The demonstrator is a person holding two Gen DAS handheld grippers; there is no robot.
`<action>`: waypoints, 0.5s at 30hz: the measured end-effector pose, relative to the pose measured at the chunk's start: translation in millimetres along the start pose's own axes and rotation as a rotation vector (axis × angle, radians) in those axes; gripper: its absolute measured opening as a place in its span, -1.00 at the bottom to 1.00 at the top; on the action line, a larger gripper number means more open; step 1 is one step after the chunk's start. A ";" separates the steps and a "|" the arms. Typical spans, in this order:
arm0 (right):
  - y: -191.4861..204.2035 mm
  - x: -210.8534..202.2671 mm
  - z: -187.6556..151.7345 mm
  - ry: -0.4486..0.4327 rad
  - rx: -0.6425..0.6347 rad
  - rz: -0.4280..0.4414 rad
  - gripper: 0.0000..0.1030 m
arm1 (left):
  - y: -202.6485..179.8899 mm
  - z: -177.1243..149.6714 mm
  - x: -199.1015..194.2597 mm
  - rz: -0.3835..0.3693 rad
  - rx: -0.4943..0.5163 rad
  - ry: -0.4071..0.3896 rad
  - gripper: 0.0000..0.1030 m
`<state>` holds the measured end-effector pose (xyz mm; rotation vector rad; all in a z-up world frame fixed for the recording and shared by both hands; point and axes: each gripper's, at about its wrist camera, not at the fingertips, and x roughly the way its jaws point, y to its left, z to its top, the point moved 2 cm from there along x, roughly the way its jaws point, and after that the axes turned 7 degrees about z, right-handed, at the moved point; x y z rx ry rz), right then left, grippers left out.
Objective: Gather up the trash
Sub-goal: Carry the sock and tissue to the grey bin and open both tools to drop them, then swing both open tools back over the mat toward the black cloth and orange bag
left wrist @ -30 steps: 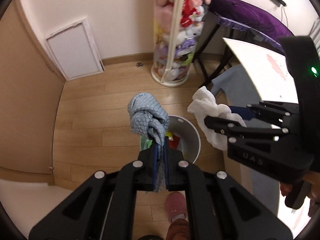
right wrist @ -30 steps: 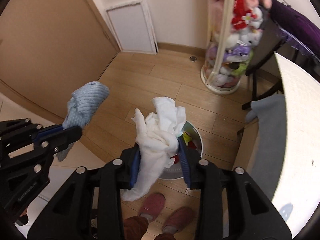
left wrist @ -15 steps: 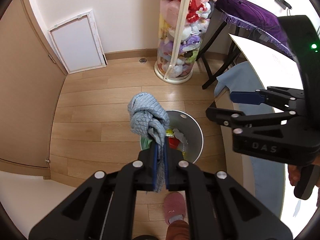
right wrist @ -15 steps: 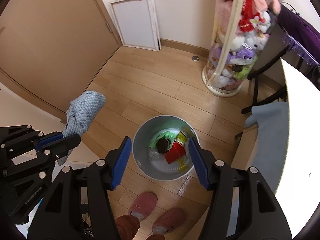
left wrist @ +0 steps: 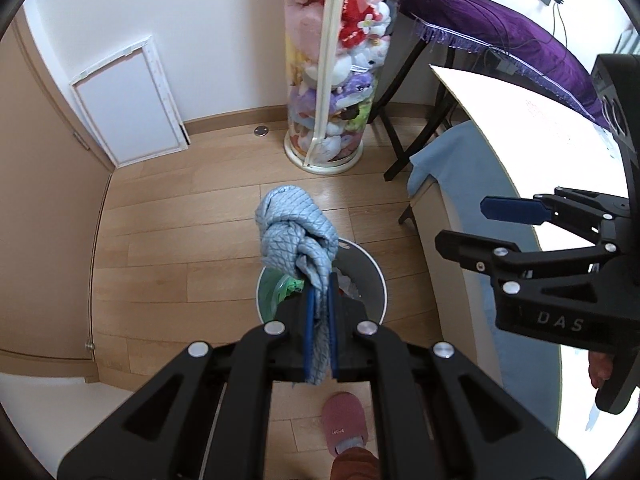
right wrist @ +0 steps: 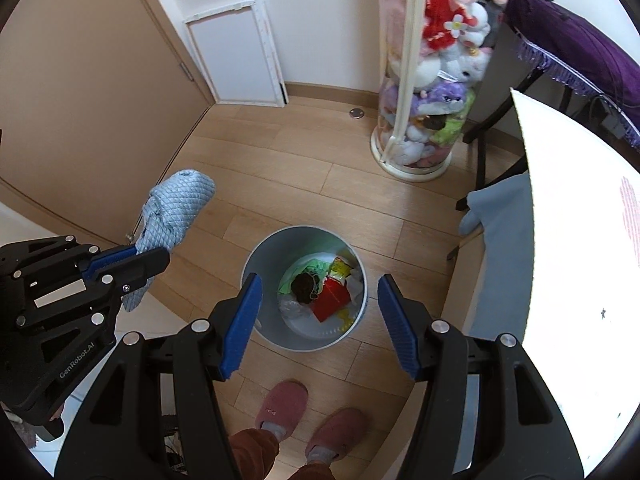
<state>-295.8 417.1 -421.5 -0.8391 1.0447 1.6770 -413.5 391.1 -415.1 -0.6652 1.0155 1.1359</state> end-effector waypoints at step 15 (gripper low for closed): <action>-15.8 -20.3 -3.2 -0.039 0.073 -0.034 0.13 | -12.2 7.9 -3.6 0.026 0.012 0.005 0.51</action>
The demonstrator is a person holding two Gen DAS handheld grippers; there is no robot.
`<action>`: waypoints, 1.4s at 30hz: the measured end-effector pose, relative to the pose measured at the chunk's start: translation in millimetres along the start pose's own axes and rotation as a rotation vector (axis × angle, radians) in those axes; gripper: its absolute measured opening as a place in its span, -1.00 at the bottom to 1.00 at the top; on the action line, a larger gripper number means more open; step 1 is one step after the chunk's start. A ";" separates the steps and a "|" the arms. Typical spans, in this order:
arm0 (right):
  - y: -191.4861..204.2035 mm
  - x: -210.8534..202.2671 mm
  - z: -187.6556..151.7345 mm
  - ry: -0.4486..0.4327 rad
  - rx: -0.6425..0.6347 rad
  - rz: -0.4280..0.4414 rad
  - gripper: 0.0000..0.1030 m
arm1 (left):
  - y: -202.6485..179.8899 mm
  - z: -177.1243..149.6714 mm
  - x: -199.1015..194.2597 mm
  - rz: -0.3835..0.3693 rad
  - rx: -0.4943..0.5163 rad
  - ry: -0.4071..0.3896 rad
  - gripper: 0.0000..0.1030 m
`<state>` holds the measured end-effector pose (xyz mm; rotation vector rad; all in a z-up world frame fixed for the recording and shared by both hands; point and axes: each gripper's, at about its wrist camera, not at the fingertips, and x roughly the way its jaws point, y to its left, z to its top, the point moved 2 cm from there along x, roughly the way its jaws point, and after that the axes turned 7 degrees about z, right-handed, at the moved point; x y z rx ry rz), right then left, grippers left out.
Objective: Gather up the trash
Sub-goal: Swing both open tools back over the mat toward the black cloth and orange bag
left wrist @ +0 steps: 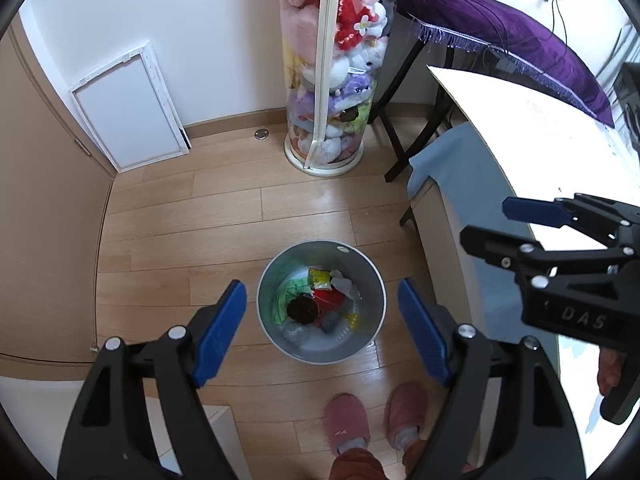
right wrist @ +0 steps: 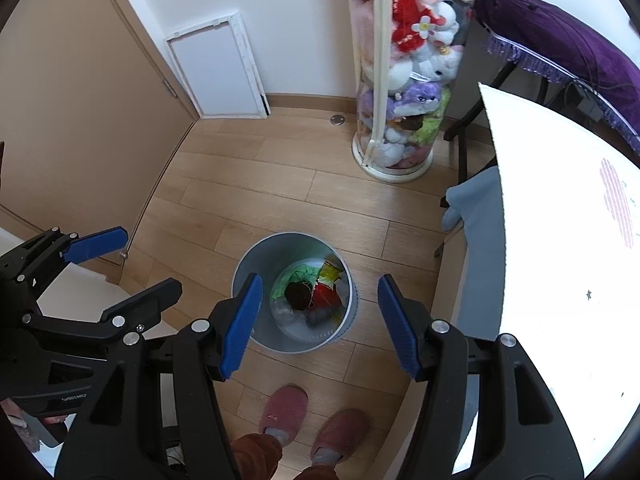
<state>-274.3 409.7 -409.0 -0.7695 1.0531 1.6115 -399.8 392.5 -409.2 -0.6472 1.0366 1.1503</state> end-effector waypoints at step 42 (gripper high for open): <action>-178.6 -470.0 -239.9 -0.367 0.784 -0.572 0.14 | -369.9 57.4 -310.0 -0.377 0.775 -0.265 0.52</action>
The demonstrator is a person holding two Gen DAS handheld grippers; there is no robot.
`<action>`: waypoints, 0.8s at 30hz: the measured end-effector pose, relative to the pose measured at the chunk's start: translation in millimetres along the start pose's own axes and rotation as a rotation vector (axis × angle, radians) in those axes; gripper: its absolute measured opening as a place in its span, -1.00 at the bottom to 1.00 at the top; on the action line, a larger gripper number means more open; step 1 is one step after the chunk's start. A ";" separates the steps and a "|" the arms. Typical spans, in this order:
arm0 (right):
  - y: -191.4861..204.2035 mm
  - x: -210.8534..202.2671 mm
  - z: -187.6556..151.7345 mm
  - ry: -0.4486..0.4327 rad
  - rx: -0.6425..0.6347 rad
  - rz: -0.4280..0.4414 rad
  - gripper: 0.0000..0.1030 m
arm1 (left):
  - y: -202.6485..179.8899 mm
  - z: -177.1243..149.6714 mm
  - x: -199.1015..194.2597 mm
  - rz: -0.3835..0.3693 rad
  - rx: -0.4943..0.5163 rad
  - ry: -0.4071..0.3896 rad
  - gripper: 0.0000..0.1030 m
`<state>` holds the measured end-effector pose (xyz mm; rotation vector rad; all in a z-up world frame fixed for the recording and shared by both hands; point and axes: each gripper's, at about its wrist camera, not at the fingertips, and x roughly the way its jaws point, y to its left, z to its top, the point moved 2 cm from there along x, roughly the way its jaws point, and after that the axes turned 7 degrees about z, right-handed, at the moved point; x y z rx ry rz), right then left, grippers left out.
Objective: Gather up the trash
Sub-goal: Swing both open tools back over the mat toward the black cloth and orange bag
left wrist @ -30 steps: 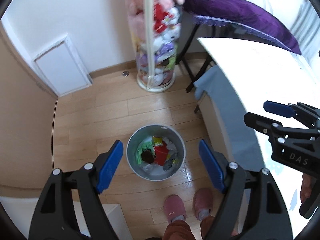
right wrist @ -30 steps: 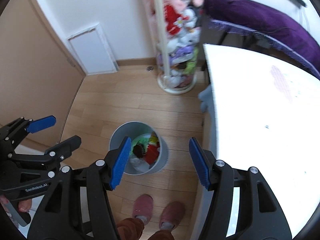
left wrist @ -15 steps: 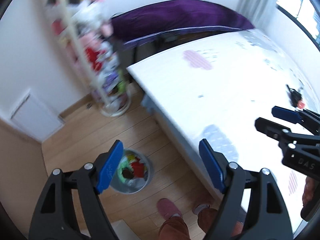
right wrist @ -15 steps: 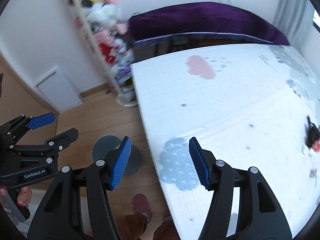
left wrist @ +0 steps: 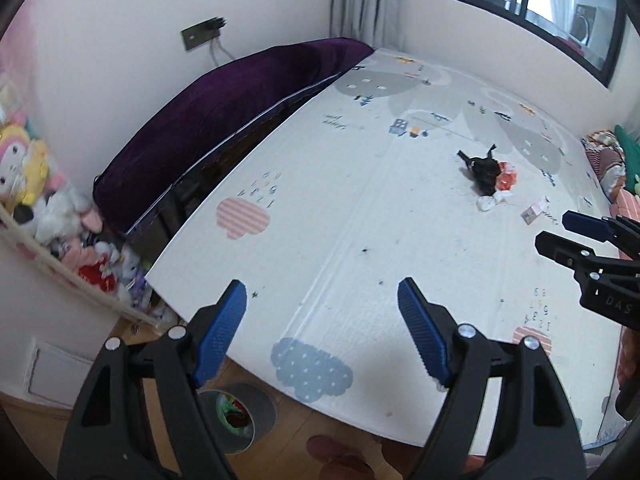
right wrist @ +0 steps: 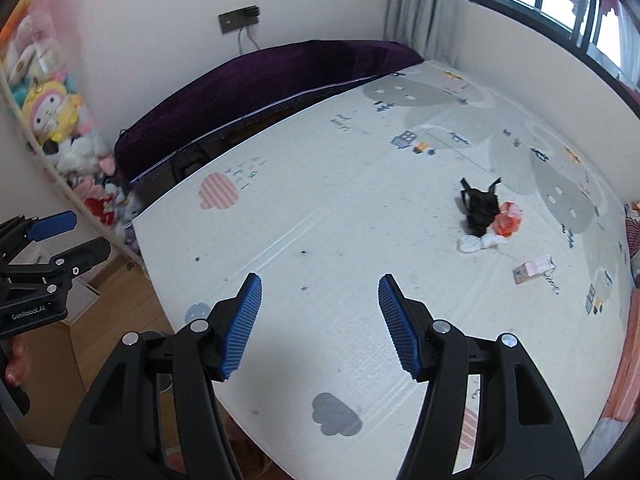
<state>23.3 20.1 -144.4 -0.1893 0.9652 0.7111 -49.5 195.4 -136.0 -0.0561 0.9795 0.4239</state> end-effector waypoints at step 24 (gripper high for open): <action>-206.4 -28.3 22.3 -0.115 0.473 -0.360 0.14 | -221.0 138.8 75.1 -0.408 0.468 -0.068 0.55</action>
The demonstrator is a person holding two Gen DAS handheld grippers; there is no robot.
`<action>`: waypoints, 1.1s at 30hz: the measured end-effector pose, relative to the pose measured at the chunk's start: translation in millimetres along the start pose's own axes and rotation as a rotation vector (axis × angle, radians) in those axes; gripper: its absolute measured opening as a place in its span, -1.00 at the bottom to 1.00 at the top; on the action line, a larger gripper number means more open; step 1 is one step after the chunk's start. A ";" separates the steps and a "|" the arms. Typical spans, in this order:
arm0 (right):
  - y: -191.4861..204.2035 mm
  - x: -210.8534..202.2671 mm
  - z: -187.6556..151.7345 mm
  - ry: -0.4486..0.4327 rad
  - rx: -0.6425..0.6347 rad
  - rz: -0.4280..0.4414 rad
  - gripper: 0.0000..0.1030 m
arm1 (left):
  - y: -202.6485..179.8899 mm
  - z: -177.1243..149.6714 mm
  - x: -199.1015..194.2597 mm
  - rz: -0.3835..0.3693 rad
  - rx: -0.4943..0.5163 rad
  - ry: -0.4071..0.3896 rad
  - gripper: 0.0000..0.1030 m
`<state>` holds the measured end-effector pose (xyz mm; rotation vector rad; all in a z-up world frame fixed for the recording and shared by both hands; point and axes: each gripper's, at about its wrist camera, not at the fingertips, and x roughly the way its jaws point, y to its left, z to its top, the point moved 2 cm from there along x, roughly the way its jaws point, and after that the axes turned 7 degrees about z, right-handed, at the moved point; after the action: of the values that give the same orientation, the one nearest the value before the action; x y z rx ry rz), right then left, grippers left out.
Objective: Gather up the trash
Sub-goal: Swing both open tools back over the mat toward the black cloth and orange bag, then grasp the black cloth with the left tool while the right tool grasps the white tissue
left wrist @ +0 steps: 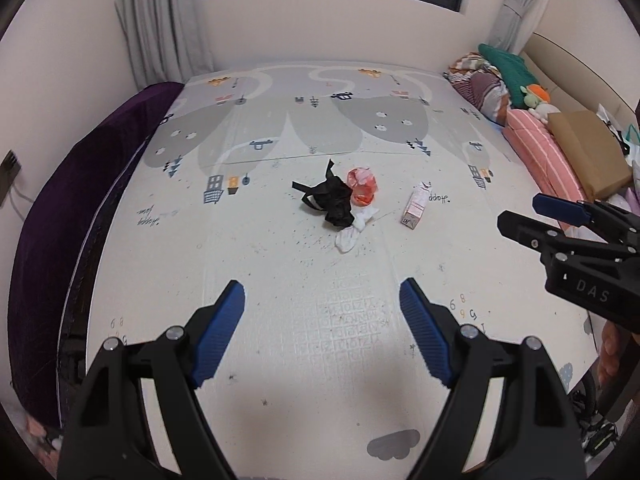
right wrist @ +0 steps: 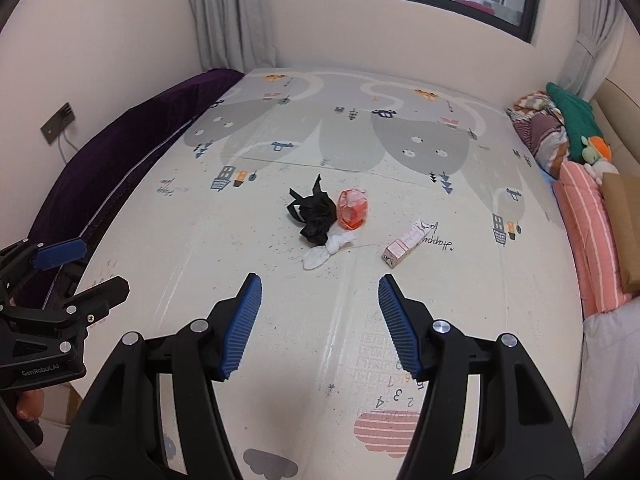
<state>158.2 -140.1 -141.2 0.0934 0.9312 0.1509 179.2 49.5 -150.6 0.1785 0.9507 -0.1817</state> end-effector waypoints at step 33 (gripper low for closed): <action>-109.7 287.6 41.0 0.124 0.060 -0.051 0.14 | -37.4 75.9 314.9 -0.065 0.054 0.107 0.55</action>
<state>369.9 -200.0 -360.4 0.1163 1.0608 0.0823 409.4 -28.1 -368.1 0.2093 1.0596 -0.2596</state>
